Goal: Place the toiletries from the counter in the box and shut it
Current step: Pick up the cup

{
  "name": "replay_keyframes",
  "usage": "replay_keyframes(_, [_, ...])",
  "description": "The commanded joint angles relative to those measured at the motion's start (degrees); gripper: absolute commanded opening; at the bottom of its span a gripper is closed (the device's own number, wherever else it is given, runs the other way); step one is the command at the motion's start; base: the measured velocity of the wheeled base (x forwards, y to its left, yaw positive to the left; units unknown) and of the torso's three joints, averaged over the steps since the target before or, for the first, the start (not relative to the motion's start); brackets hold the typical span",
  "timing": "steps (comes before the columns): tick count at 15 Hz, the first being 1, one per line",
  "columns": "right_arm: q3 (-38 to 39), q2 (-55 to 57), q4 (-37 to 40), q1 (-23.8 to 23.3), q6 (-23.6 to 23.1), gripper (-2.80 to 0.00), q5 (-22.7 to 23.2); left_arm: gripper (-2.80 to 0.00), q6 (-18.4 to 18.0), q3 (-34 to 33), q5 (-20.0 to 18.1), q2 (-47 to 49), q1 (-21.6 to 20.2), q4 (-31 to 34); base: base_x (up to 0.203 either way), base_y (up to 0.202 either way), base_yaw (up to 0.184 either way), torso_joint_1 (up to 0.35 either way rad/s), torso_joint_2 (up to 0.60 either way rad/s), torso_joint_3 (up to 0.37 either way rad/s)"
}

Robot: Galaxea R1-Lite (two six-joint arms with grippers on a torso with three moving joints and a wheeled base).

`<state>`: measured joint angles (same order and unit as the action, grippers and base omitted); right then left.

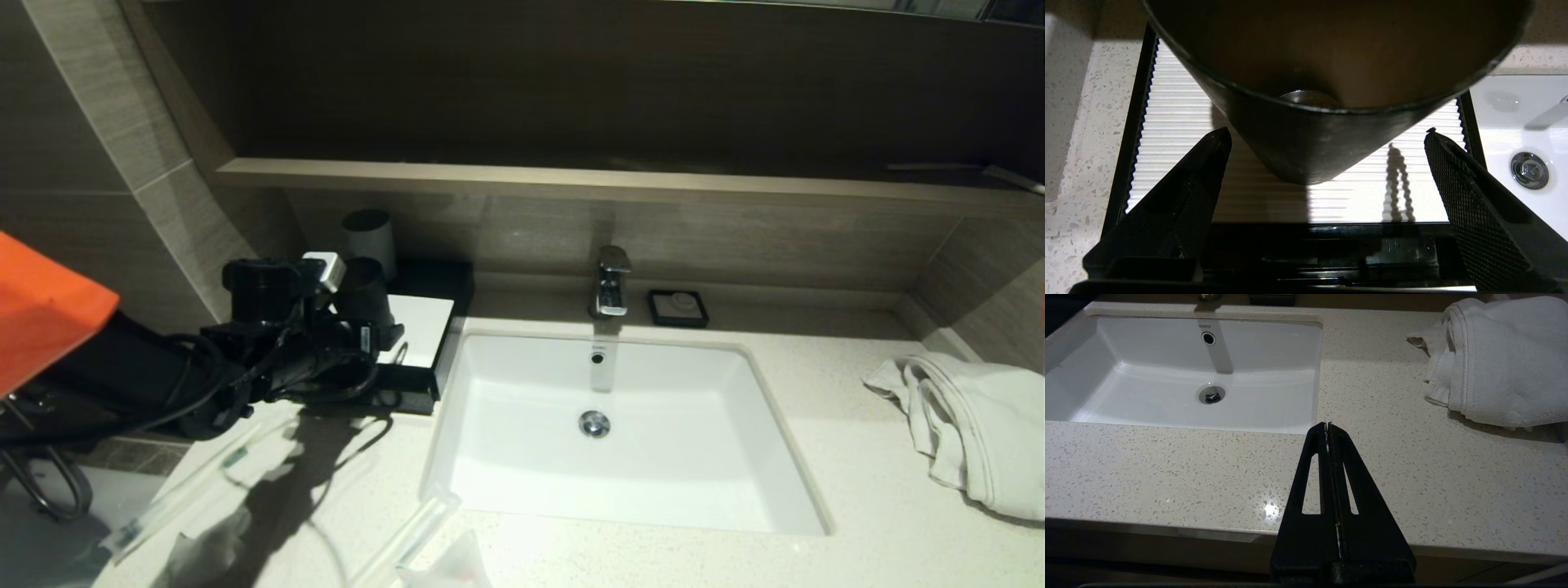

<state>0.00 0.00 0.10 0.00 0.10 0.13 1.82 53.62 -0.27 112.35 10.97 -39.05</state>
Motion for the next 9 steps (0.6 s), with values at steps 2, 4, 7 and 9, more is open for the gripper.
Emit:
replay_keyframes(2, [0.0, 0.0, 0.0, 0.0, 0.0, -2.80, 0.0, 0.00, 0.0, 0.9, 0.0, 1.5, 0.0, -0.2, 0.000, 0.000, 0.000, 0.000, 0.00, 0.000])
replay_keyframes(4, [0.0, 0.0, 0.0, 0.0, 0.0, -2.80, 0.0, 0.00, 0.0, 1.2, 0.0, 1.9, 0.0, -0.2, 0.000, 0.000, 0.000, 0.000, 0.00, 0.000])
replay_keyframes(7, [0.0, 0.0, 0.0, 0.0, 0.0, -2.80, 0.0, 0.00, 0.0, 2.2, 0.1, 2.4, 0.0, -0.2, 0.000, 0.000, 0.000, 0.000, 0.00, 0.000])
replay_keyframes(9, [0.0, 0.0, 0.0, 0.0, 0.0, -2.80, 0.0, 0.00, 0.1, 2.7, 0.1, 2.5, 0.0, -0.2, 0.000, 0.000, 0.000, 0.000, 0.00, 0.000])
